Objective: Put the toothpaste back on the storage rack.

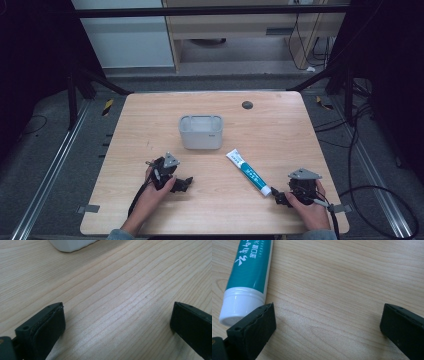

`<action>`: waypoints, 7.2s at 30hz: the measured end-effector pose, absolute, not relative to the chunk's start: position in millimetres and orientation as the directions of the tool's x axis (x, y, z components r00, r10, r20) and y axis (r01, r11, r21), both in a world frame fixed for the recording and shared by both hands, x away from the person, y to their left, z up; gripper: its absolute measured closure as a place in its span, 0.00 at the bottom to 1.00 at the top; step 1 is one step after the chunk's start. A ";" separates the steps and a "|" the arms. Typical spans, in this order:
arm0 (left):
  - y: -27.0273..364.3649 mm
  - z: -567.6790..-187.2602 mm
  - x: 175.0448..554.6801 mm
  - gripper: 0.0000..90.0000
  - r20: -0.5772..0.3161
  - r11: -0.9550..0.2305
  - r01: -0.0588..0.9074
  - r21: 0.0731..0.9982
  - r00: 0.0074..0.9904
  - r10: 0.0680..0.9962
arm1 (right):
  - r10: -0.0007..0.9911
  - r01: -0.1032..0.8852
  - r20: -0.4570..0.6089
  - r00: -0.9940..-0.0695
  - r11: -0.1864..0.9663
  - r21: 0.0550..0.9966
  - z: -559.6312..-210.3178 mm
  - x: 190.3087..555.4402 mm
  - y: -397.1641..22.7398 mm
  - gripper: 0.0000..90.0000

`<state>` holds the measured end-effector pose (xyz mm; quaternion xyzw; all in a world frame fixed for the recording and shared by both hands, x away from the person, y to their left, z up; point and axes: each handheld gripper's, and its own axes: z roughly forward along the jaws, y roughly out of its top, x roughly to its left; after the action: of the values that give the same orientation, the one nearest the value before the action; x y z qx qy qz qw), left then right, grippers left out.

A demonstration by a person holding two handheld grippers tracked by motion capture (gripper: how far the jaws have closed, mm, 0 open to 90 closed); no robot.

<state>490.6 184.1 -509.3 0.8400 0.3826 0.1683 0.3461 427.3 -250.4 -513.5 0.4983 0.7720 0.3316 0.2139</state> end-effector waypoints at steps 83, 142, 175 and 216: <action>182.8 -509.0 491.7 0.00 0.020 -0.470 0.527 0.708 0.650 0.759 | 0.780 0.662 -0.048 -0.623 0.559 0.499 -419.7 523.4 -118.3 0.35; 181.5 -509.0 493.2 0.00 0.022 -0.460 0.534 0.709 0.636 0.771 | 0.807 0.756 0.012 -0.590 0.548 0.358 -471.0 545.1 -110.3 0.60; 181.4 -509.1 493.5 0.00 0.021 -0.460 0.534 0.710 0.637 0.771 | 0.809 0.774 0.063 -0.584 0.532 0.343 -467.5 549.2 -118.1 0.81; 181.4 -509.1 493.8 0.00 0.020 -0.461 0.533 0.710 0.638 0.770 | 0.813 0.735 -0.021 -0.582 0.538 0.413 -410.8 552.9 -134.3 0.90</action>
<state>493.8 181.4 -509.1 0.8371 0.3892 0.1720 0.3439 552.9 -134.3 -410.8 0.4445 0.8704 0.1834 0.1060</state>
